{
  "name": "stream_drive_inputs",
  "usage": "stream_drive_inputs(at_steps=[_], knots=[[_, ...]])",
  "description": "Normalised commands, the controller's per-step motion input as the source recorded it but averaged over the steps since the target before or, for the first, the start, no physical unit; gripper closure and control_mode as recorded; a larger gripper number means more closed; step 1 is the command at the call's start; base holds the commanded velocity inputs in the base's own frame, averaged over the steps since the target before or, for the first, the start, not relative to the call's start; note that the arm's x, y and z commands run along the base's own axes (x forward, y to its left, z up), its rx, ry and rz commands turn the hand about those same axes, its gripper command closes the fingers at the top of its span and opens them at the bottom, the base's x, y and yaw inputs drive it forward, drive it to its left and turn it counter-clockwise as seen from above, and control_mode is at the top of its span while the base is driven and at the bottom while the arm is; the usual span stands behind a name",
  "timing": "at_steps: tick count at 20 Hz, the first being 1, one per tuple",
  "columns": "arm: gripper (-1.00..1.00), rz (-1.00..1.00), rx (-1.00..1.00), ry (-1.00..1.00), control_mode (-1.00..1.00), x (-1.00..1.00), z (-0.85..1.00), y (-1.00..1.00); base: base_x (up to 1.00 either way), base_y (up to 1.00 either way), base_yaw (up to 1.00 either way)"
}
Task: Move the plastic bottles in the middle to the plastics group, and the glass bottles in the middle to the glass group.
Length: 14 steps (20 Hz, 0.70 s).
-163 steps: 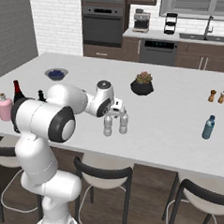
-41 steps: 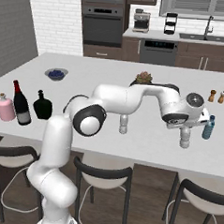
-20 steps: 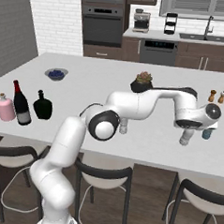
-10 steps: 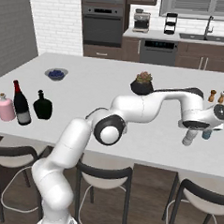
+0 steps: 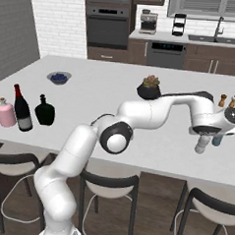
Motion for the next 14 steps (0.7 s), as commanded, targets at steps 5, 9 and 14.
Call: stream_drive_inputs(at_steps=[5, 9, 14], knots=[[1.0, 0.0, -0.09, 0.02, -1.0, 0.01, -0.01, 0.0, 0.0, 0.0, 0.0], [1.0, 0.0, -0.05, 0.04, -1.0, 0.02, -0.02, 0.0, 0.0, 0.0, 0.0], [1.0, 0.0, 0.0, 0.01, -1.0, 0.06, -0.13, -0.05, 0.0, 0.0, 0.0]])
